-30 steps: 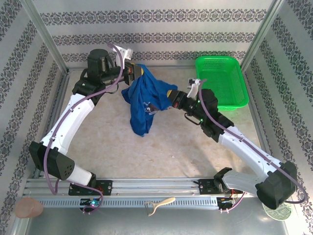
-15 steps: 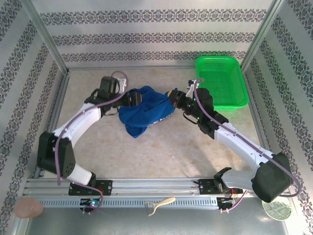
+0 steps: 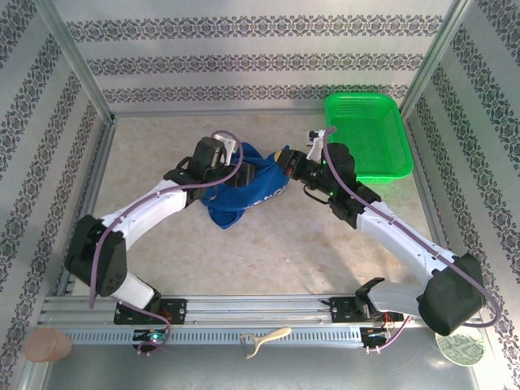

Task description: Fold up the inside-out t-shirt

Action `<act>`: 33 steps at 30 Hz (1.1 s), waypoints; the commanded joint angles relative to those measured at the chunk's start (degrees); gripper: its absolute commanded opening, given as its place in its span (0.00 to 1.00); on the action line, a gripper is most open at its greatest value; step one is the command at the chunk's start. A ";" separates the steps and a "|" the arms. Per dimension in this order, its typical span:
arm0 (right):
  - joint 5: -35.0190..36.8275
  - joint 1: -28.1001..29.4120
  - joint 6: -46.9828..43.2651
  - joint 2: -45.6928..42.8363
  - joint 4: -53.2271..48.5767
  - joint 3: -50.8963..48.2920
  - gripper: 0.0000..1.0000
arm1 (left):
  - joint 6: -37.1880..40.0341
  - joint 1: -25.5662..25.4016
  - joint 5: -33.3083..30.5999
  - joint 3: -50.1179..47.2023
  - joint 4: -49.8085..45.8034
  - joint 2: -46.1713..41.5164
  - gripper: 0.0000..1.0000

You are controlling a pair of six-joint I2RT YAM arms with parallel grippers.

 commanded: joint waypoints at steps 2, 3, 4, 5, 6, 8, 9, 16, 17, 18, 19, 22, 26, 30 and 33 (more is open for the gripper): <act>-2.25 -0.54 -1.65 -0.88 0.34 2.50 0.00 | 8.13 -1.85 -1.23 4.14 -1.55 3.82 0.87; -2.56 -0.54 -1.73 -0.87 0.21 2.63 0.00 | 8.88 -2.22 -1.09 4.75 -1.52 5.07 0.88; -2.79 -0.54 -1.80 -0.95 0.06 2.72 0.00 | 9.49 -2.48 -0.49 5.35 -1.51 6.19 0.90; -2.99 -0.62 -1.85 -1.03 -0.02 2.87 0.00 | 10.04 -2.64 0.32 5.92 -1.55 7.18 0.91; -3.14 -0.72 -2.13 -1.21 -0.28 3.00 0.00 | 10.58 -2.86 1.57 6.51 -1.46 8.19 0.92; -3.35 -1.31 -2.13 -1.59 -0.71 3.00 0.00 | 11.10 -2.98 4.10 7.50 -1.18 10.18 0.94; -3.56 -1.78 -2.12 -1.87 -0.70 2.89 0.00 | 11.10 -2.98 5.90 8.29 -1.12 11.36 0.94; -4.99 -6.27 -1.51 -4.62 -1.23 -0.18 0.00 | 7.30 -2.32 13.62 14.65 -2.50 17.05 0.00; -5.05 -7.09 -1.41 -5.11 -1.22 -1.13 0.00 | 6.27 -1.99 13.17 14.12 -1.51 16.01 0.00; -5.00 -7.97 -1.26 -5.58 -1.18 -2.22 0.00 | 4.89 -1.47 12.84 13.16 -0.34 14.39 0.00; -4.76 -8.83 -1.27 -5.76 -1.03 -3.32 0.00 | 3.47 -0.87 12.64 11.87 0.85 12.35 0.00; -4.25 -10.40 -1.44 -4.65 -0.18 -5.61 0.00 | 0.35 0.49 13.33 8.40 2.95 5.84 0.00; -2.17 -10.80 -2.56 0.11 1.48 -6.27 0.00 | -2.33 0.91 17.06 6.04 2.60 -0.63 0.00; -2.77 -10.78 -7.52 6.66 0.20 -2.54 0.46 | -5.77 1.23 21.15 5.29 2.82 -3.75 0.00; -3.92 -9.93 -10.46 6.25 -0.37 -3.38 0.61 | -8.00 1.66 23.38 5.78 2.57 -4.51 0.00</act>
